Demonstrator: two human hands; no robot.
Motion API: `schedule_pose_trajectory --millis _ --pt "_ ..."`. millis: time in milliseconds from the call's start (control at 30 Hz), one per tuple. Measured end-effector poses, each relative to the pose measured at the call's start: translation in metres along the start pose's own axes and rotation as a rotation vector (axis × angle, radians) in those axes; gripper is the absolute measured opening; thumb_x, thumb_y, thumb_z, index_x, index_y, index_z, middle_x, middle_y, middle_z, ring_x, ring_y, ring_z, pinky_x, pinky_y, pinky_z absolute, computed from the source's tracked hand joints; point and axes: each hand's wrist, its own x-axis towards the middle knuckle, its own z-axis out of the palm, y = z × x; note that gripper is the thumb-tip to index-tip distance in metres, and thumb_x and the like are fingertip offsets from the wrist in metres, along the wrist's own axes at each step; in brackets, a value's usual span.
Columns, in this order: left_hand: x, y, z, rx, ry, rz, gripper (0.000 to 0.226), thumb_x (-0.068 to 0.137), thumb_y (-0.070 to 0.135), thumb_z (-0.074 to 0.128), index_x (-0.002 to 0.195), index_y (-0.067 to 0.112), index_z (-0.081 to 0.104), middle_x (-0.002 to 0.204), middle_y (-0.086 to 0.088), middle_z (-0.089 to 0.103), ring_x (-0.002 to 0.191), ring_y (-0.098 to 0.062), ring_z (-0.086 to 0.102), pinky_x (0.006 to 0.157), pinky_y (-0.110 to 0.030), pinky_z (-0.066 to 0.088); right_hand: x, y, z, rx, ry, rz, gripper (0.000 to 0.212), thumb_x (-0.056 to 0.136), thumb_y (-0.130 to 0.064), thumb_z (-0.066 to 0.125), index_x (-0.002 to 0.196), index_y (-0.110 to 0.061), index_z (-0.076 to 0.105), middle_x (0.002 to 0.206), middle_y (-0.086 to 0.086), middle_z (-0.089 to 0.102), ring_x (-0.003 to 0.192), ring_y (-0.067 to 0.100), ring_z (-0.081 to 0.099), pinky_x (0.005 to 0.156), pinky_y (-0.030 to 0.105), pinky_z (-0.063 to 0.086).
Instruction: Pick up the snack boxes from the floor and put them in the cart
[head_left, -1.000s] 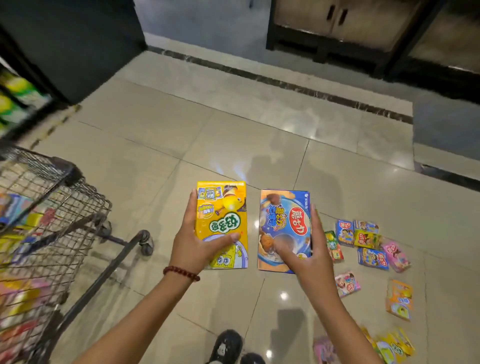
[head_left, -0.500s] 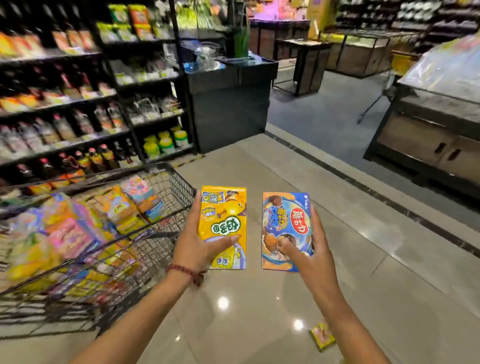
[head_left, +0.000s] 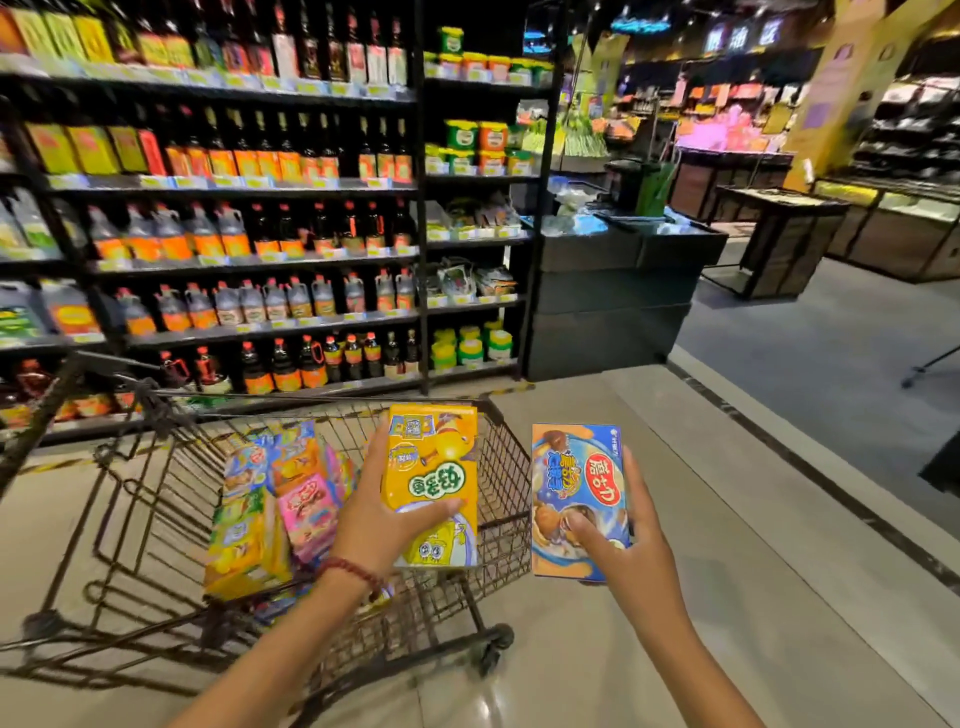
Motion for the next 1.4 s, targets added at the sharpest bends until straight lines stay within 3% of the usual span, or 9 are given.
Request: schedule_pose_trajectory --millis 133,333,500,733,933,1033,1133,1267,1400 --pt "0.052 -0.022 -0.041 0.048 0.017 -0.010 0.111 0.061 0.037 0.083 0.145 0.046 0.011 0.135 0.031 0.015 0.126 0.006 0.018 0.106 -0.029 0.029 0.045 -0.003 0.063 -0.024 -0.042 0.012 0.074 0.080 -0.024 0.074 0.125 -0.061 0.028 0.104 -0.028 0.062 0.094 -0.002 0.066 0.074 0.036 0.060" --pt "0.124 -0.058 -0.079 0.040 0.034 -0.049 0.113 0.062 0.029 0.084 0.148 0.039 0.012 0.144 0.022 0.015 0.130 0.005 0.014 0.105 -0.023 0.023 0.105 0.003 0.143 -0.025 -0.057 0.023 0.075 0.081 -0.021 0.074 0.124 -0.063 0.028 0.110 -0.026 0.061 0.097 0.001 0.066 0.075 0.029 0.059" --pt "0.176 -0.090 -0.082 0.098 0.058 -0.082 0.117 0.057 0.041 0.083 0.149 0.039 0.010 0.153 0.008 0.025 0.139 -0.012 0.028 0.108 -0.035 0.034 0.153 0.028 0.178 -0.071 -0.115 0.076 0.078 0.080 -0.025 0.075 0.124 -0.068 0.028 0.109 -0.024 0.064 0.097 0.009 0.068 0.079 0.045 0.059" --pt "0.239 -0.146 -0.056 0.048 0.098 -0.217 0.108 0.063 0.017 0.086 0.143 0.042 0.017 0.122 0.028 0.044 0.112 0.007 0.051 0.087 -0.010 0.042 0.241 0.078 0.208 -0.091 -0.243 0.118 0.076 0.082 -0.022 0.074 0.132 -0.059 0.029 0.113 -0.024 0.063 0.100 0.006 0.067 0.083 0.040 0.058" --pt "0.276 -0.195 -0.025 0.127 0.259 -0.333 0.107 0.066 0.011 0.084 0.146 0.026 0.015 0.122 0.033 0.016 0.118 0.004 0.025 0.078 0.012 0.016 0.313 0.142 0.233 -0.146 -0.383 0.198 0.074 0.082 -0.025 0.074 0.125 -0.064 0.027 0.105 -0.025 0.066 0.092 -0.001 0.067 0.082 0.037 0.057" --pt "0.287 -0.235 -0.011 0.127 0.293 -0.436 0.112 0.061 0.016 0.089 0.145 0.029 0.014 0.131 0.031 0.016 0.127 0.000 0.027 0.092 0.000 0.022 0.338 0.169 0.249 -0.156 -0.451 0.237 0.072 0.084 -0.021 0.072 0.129 -0.057 0.029 0.106 -0.020 0.064 0.087 -0.006 0.066 0.071 0.019 0.055" --pt "0.294 -0.266 -0.002 0.129 0.290 -0.525 0.121 0.051 0.041 0.091 0.142 0.042 0.012 0.138 0.021 0.032 0.130 -0.004 0.035 0.101 -0.018 0.034 0.355 0.199 0.265 -0.169 -0.479 0.289 0.069 0.084 -0.021 0.072 0.136 -0.047 0.035 0.102 -0.021 0.066 0.088 -0.001 0.068 0.075 0.028 0.058" --pt "0.310 -0.296 0.010 0.125 0.300 -0.576 0.114 0.062 0.022 0.088 0.149 0.028 0.014 0.125 0.036 0.028 0.124 0.002 0.033 0.085 0.007 0.025 0.368 0.230 0.285 -0.236 -0.524 0.314 0.069 0.084 -0.024 0.072 0.135 -0.051 0.033 0.103 -0.023 0.064 0.089 0.001 0.067 0.077 0.034 0.058" --pt "0.325 -0.332 0.015 0.153 0.263 -0.633 0.114 0.062 0.032 0.088 0.150 0.030 0.015 0.145 0.011 0.036 0.133 -0.009 0.038 0.106 -0.027 0.036 0.380 0.255 0.299 -0.298 -0.500 0.355 0.072 0.086 -0.024 0.070 0.143 -0.042 0.031 0.102 -0.019 0.064 0.090 0.007 0.067 0.077 0.037 0.058"
